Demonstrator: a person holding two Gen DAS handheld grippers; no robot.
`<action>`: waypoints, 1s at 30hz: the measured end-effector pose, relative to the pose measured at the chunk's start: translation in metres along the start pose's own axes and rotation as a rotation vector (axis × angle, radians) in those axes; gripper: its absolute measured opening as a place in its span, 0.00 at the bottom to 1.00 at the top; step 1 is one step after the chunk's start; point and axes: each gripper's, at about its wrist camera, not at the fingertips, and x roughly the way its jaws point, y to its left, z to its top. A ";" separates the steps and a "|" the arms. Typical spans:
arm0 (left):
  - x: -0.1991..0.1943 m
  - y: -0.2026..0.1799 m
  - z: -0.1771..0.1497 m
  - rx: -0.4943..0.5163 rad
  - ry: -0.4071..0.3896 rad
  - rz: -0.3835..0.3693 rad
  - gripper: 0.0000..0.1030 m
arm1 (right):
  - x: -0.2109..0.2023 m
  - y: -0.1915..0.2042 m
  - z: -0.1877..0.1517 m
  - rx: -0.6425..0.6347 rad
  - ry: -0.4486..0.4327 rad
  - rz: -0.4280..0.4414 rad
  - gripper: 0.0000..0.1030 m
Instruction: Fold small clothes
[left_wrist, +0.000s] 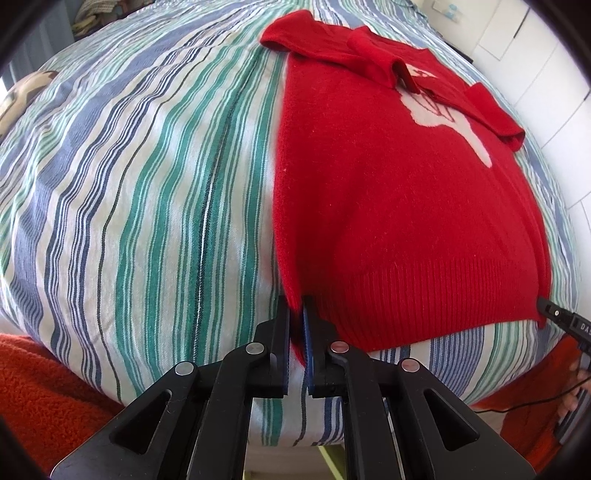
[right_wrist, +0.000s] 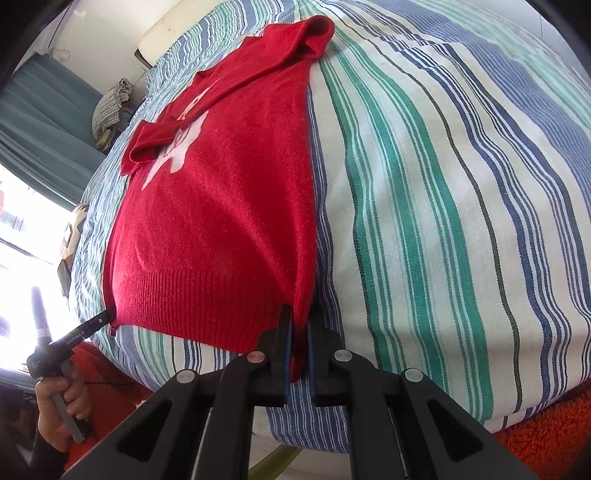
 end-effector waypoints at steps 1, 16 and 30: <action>0.000 -0.001 0.000 0.004 -0.001 0.004 0.07 | 0.000 0.001 0.000 -0.003 0.000 -0.002 0.07; -0.002 -0.011 -0.001 0.038 0.015 0.053 0.28 | -0.003 0.006 -0.003 0.002 0.030 -0.011 0.13; -0.058 0.037 0.009 -0.070 -0.017 0.046 0.71 | -0.067 0.038 0.061 -0.340 0.072 -0.360 0.42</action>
